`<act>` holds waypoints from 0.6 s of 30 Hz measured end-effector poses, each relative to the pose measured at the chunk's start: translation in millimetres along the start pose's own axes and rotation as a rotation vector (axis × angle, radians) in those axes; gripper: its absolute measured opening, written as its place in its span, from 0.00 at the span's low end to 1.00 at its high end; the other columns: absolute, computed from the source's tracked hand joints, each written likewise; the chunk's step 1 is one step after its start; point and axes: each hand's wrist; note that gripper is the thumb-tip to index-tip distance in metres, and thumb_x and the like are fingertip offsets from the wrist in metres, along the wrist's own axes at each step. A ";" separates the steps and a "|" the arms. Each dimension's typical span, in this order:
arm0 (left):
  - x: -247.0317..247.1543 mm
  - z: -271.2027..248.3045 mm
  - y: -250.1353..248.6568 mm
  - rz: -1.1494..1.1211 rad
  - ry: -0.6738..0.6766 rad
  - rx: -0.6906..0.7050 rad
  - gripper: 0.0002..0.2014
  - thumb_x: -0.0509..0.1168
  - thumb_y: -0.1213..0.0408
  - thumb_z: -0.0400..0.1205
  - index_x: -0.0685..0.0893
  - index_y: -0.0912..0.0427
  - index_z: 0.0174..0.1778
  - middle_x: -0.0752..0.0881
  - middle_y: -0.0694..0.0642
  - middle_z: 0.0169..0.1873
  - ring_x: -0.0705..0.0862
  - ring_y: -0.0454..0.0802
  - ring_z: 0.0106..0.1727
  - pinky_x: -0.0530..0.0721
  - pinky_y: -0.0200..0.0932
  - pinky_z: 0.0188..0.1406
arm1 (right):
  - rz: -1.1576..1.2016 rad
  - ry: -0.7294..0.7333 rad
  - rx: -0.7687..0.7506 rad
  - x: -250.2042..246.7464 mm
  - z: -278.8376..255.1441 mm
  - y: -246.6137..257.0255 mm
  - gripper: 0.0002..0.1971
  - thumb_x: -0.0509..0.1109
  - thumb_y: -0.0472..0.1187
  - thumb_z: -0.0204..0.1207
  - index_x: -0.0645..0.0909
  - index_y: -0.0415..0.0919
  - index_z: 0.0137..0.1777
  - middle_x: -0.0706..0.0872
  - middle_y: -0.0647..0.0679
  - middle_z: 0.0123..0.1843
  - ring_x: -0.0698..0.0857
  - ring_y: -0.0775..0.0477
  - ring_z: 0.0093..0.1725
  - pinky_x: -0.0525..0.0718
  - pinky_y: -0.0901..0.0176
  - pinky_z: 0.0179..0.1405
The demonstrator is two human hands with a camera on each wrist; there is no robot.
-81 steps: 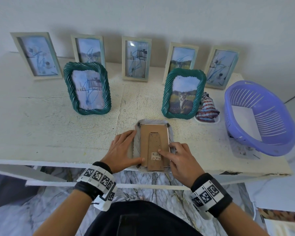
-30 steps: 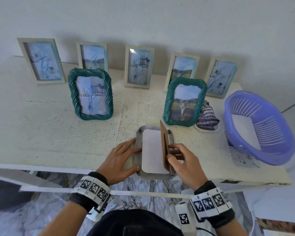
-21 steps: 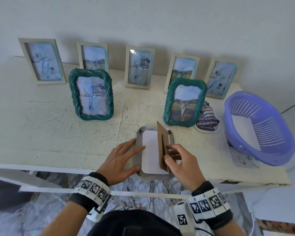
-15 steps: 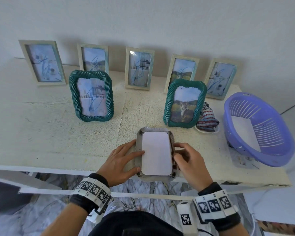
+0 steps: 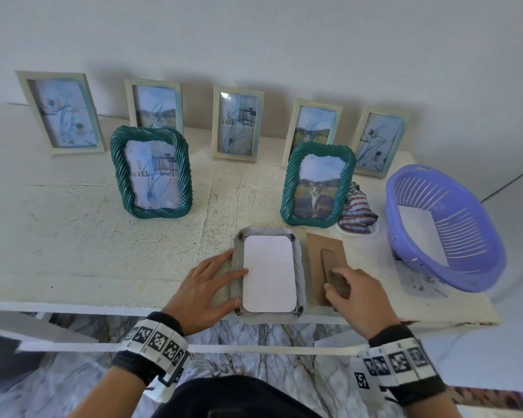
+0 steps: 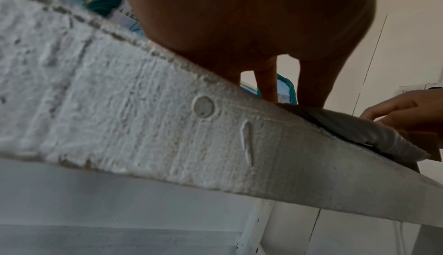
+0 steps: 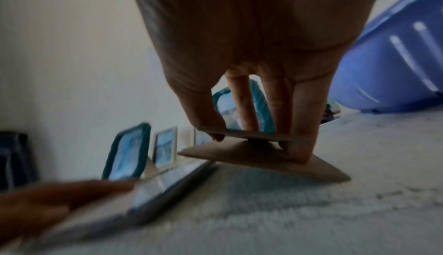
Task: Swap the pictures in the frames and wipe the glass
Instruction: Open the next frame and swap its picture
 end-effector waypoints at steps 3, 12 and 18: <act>0.4 -0.2 0.6 0.005 0.001 -0.007 0.28 0.59 0.35 0.79 0.70 0.33 0.77 0.58 0.45 0.83 0.58 0.45 0.81 0.60 0.48 0.75 | -0.182 0.032 -0.005 11.9 -2.1 12.8 0.20 0.66 0.52 0.79 0.78 0.45 0.67 0.81 0.44 0.54 0.79 0.43 0.53 0.79 0.56 0.47; -1.1 -0.1 -0.8 0.009 0.011 -0.010 0.29 0.58 0.35 0.79 0.71 0.35 0.77 0.59 0.46 0.83 0.60 0.47 0.81 0.61 0.49 0.76 | -0.213 -0.003 -0.288 27.6 -2.9 41.2 0.19 0.69 0.54 0.74 0.82 0.45 0.60 0.77 0.45 0.61 0.75 0.41 0.59 0.79 0.52 0.53; -0.9 0.6 -1.4 0.004 0.021 -0.012 0.29 0.59 0.35 0.78 0.71 0.35 0.76 0.59 0.47 0.83 0.60 0.49 0.81 0.63 0.50 0.75 | -0.266 0.136 -0.504 49.3 -2.7 56.2 0.23 0.66 0.60 0.72 0.82 0.48 0.62 0.78 0.50 0.63 0.74 0.42 0.59 0.79 0.49 0.57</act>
Point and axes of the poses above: each hand's wrist, its own z-axis towards the middle knuckle, its own x-axis out of the palm, y = z × x
